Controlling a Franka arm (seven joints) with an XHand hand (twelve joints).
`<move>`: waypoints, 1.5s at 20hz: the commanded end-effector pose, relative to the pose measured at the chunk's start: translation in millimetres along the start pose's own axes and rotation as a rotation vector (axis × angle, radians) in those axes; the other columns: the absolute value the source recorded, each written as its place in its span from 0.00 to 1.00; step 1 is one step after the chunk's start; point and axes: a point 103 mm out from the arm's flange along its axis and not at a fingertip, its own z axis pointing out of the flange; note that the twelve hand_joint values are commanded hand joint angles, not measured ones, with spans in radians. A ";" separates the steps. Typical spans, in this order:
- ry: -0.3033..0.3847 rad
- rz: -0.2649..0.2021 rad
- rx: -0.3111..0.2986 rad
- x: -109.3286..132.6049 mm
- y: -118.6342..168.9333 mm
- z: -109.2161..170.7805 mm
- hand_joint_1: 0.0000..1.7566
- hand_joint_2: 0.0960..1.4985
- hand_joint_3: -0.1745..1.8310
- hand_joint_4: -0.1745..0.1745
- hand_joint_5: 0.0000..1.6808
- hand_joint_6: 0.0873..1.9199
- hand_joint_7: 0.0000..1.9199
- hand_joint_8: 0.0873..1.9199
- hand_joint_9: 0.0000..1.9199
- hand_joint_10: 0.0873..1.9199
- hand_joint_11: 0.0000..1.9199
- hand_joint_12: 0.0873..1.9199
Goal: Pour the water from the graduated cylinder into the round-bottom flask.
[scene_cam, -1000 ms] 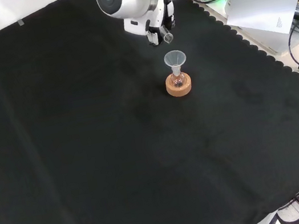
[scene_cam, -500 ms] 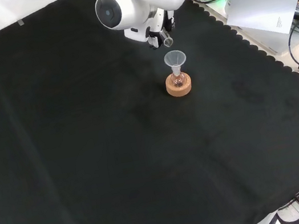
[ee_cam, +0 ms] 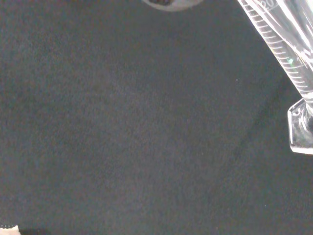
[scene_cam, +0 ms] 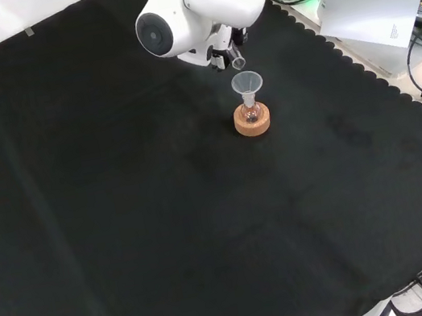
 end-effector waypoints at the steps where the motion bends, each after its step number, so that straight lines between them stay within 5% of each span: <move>1: -0.016 0.004 0.010 4.6 -1.9 -5.0 0.70 0.77 0.09 0.00 0.50 0.61 0.46 0.61 0.72 0.06 0.63 0.36; 30: -0.042 0.061 0.141 15.6 -1.8 -16.2 0.70 0.77 0.09 0.00 0.50 0.62 0.45 0.61 0.72 0.05 0.63 0.36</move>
